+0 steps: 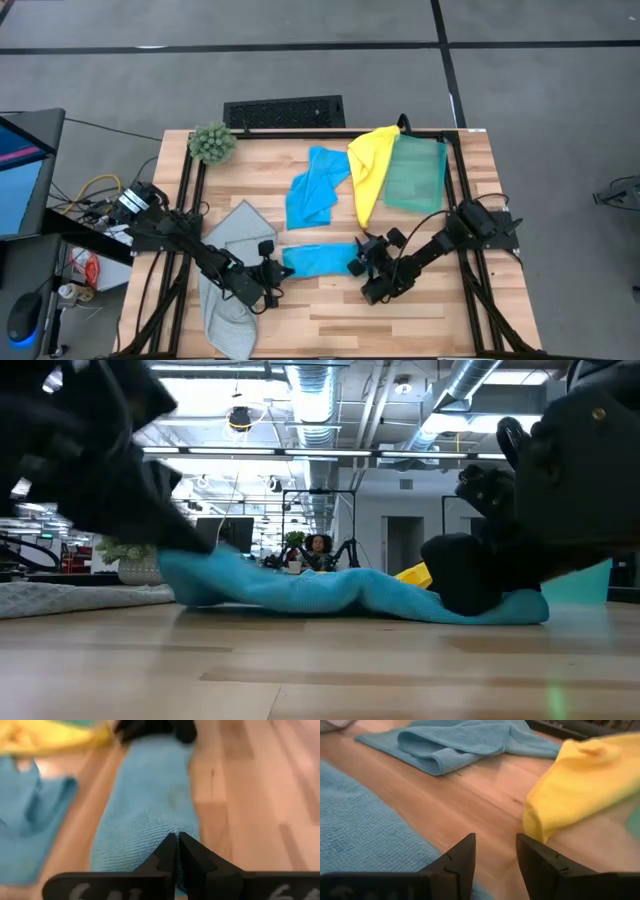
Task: Fold microfiber towels
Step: Fold the blue microfiber cloth
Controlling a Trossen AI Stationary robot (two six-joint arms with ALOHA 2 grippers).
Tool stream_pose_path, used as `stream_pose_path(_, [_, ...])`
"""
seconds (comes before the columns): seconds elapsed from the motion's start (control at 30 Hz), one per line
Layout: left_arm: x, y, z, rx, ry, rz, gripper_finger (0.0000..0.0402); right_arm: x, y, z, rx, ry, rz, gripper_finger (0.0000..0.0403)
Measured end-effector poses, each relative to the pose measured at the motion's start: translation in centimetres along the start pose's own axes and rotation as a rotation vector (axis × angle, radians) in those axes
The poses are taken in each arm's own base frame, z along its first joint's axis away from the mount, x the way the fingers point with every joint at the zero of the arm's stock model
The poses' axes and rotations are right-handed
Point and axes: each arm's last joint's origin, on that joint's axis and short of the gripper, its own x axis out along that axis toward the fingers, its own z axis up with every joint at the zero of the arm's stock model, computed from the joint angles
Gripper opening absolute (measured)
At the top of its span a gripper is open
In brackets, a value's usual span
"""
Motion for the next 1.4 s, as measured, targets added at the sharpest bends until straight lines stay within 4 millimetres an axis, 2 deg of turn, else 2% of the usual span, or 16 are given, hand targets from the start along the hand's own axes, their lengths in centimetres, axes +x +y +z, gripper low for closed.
stream_pose_path(0.13, [-0.1, 0.4, 0.2, 0.067, -0.008, 0.067, 0.0007, -0.6, 0.2, -0.7, 0.056, 0.003, 0.025, 0.0163])
stream_pose_path(0.27, [0.2, 1.2, -0.7, 0.085, 0.087, 0.082, 0.0007, -1.6, 0.3, -1.2, 0.094, 0.013, 0.059, 0.0163])
stream_pose_path(0.47, [0.5, 1.6, -1.3, 0.034, 0.186, -0.042, 0.0007, -3.0, 0.6, -1.7, 0.135, 0.021, 0.105, 0.0163])
stream_pose_path(0.57, [0.5, 1.6, -1.4, 0.031, 0.191, -0.049, 0.0014, -3.1, 0.6, -1.8, 0.14, 0.023, 0.11, 0.0163])
stream_pose_path(0.73, [0.6, 1.9, -1.3, 0.066, 0.178, -0.01, 0.0062, -3.1, 0.6, -1.8, 0.151, 0.024, 0.11, 0.0163])
stream_pose_path(0.93, [1.1, 2.5, -1.2, 0.03, 0.21, -0.037, 0.0156, -3.1, 0.6, -1.8, 0.151, 0.024, 0.11, 0.0163])
stream_pose_path(1.1, [-0.3, 2.8, 0.9, -0.01, 0.099, 0.014, 0.0197, -3.1, 0.6, -1.9, 0.145, 0.024, 0.111, 0.0163])
stream_pose_path(1.17, [-1.3, 3.0, 2.0, 0.01, 0.032, 0.054, 0.0199, -3.1, 0.6, -1.9, 0.143, 0.025, 0.11, 0.0163])
stream_pose_path(1.23, [-1.6, 3.4, 2.2, 0.019, -0.005, 0.115, 0.0193, -3.1, 0.6, -1.9, 0.143, 0.025, 0.11, 0.0163])
stream_pose_path(1.4, [-0.1, 4.9, -0.2, 0.002, 0.053, 0.188, 0.0146, -3.1, 0.6, -1.9, 0.142, 0.025, 0.11, 0.0163])
